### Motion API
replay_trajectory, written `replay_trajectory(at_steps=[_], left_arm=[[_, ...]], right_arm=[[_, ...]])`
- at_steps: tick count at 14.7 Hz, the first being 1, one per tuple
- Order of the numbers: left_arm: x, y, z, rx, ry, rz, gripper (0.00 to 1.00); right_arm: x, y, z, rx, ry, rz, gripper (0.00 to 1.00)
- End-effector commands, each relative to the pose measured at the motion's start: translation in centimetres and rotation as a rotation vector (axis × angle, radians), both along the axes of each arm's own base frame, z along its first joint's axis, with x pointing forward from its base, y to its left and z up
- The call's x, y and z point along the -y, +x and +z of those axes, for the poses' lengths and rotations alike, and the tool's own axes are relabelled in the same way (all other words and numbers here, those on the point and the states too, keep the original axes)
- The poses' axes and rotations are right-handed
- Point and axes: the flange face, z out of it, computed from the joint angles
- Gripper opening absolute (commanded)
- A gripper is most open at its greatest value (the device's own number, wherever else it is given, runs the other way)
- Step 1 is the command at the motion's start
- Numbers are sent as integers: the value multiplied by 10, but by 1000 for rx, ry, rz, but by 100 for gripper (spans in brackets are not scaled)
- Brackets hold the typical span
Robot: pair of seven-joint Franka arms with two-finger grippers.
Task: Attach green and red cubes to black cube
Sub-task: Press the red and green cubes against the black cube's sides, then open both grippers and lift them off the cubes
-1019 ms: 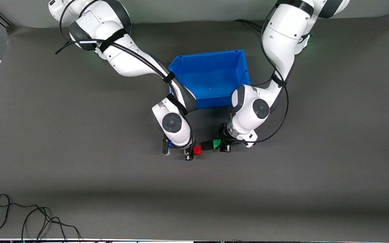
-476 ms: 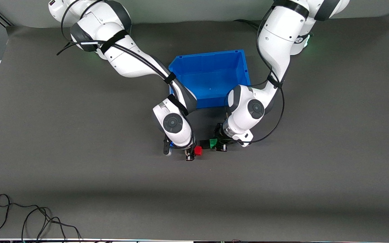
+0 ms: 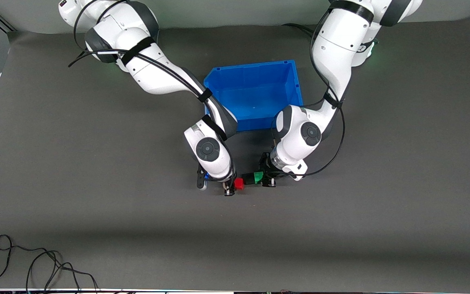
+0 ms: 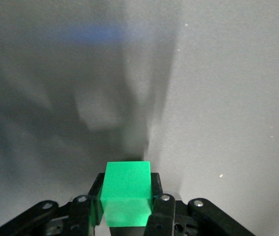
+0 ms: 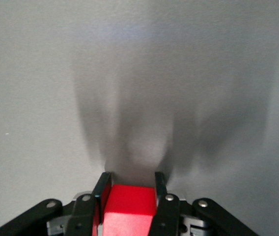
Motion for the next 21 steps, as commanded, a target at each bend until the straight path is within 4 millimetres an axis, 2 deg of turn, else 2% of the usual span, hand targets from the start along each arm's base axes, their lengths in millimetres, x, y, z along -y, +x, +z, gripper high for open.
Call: replay_trajectory(at_steps=[1, 8, 9, 10, 11, 12, 13, 15, 16, 17, 18, 19, 20, 21], left_arm=[[10, 9, -4, 6, -9, 24, 25], [11, 10, -7, -4, -11, 49, 26], [10, 12, -7, -5, -12, 59, 26], [9, 13, -5, -6, -15, 76, 26], [7, 16, -3, 5, -16, 99, 26], [7, 16, -5, 3, -14, 98, 26], [8, 15, -6, 3, -13, 97, 26], [8, 15, -7, 2, -12, 97, 26], [9, 15, -7, 6, -10, 95, 37], [8, 15, -7, 16, -1, 84, 80], [10, 14, -7, 22, 10, 66, 100], [9, 15, -5, 31, 17, 53, 100], [8, 15, -5, 39, 32, 30, 100], [7, 15, -5, 51, 56, -13, 100]], right_arm=[[0, 8, -9, 33, 3, 17, 0], [1, 8, -11, 32, -1, 18, 1], [2, 8, -11, 32, -1, 16, 23], [2, 9, -10, 33, 0, 16, 39], [2, 9, -10, 33, 0, 18, 63], [2, 10, -9, 34, 1, 16, 74], [6, 12, -9, 34, 2, 9, 78], [10, 16, -7, 39, 3, 34, 80], [11, 17, -5, 41, 4, 34, 80], [14, 20, -2, 44, 6, 31, 80], [17, 23, 2, 47, 10, 27, 80], [20, 26, 6, 48, 9, 50, 80], [21, 29, 18, 60, 14, 76, 80], [30, 37, 33, 67, 12, 77, 80]])
